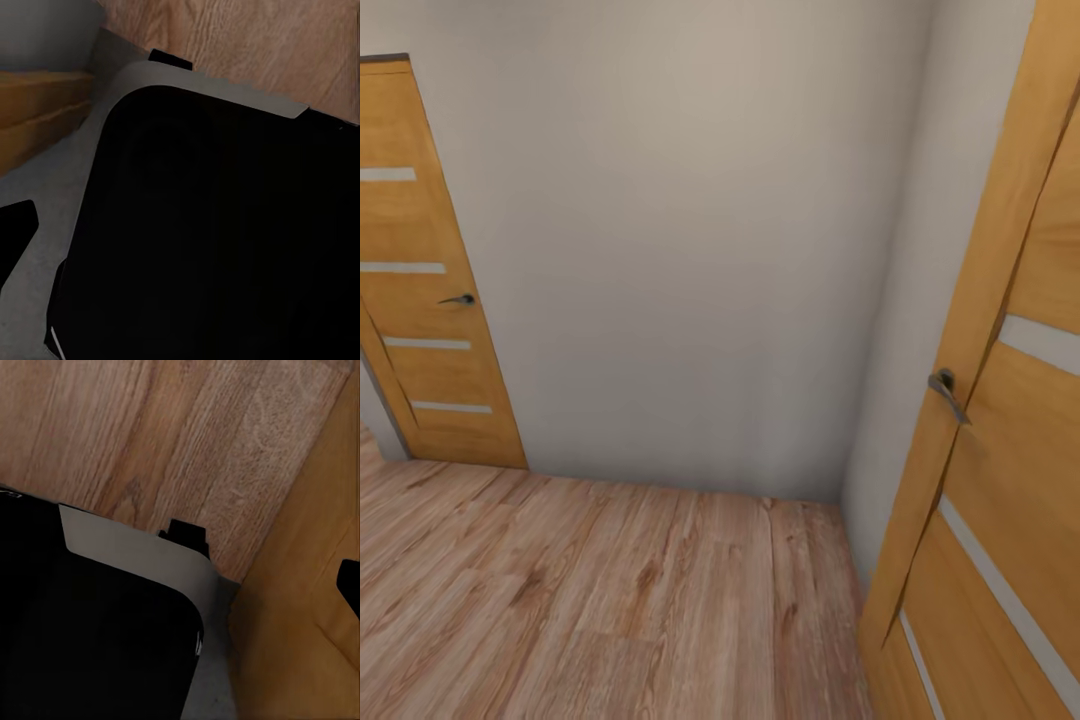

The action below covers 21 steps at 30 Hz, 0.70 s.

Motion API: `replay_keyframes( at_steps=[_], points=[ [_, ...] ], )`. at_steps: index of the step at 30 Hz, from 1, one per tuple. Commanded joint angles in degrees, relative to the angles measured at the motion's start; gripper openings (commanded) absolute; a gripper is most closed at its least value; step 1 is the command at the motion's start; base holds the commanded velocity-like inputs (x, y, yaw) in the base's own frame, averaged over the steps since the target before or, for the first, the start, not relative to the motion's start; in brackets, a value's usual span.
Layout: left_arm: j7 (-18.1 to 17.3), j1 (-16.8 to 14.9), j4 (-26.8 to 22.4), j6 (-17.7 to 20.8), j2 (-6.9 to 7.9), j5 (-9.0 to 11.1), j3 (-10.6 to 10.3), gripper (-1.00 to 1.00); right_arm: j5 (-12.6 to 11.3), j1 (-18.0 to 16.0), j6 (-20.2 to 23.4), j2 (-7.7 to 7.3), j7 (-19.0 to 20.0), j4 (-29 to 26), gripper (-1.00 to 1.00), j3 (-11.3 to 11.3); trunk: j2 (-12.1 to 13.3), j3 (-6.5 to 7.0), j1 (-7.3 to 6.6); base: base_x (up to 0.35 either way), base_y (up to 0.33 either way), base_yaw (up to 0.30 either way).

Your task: Move the two storage containers from the living room to the garage. In the garage, place one container on the floor and stack the other container on top of it (either order is fine).

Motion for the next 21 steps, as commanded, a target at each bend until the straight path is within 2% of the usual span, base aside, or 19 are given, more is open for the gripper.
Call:
replay_keyframes(
  at_steps=[1, 21],
  points=[
    [-0.06, -0.02, 0.00, -0.11, 0.00, 0.24, 0.08, 1.00, 0.35, -0.08, -0.50, -0.01, 0.05, 0.19, 1.00, 0.20, -0.03, -0.05, 0.03, 0.321, 0.000, 0.000],
    [-0.06, -0.02, 0.01, -0.11, -0.06, 0.22, 0.08, 1.00, 0.46, -0.08, -0.83, 0.08, -0.18, 0.19, 1.00, 0.29, -0.03, -0.05, 0.03, 0.321, 0.000, 0.004]
  ],
)
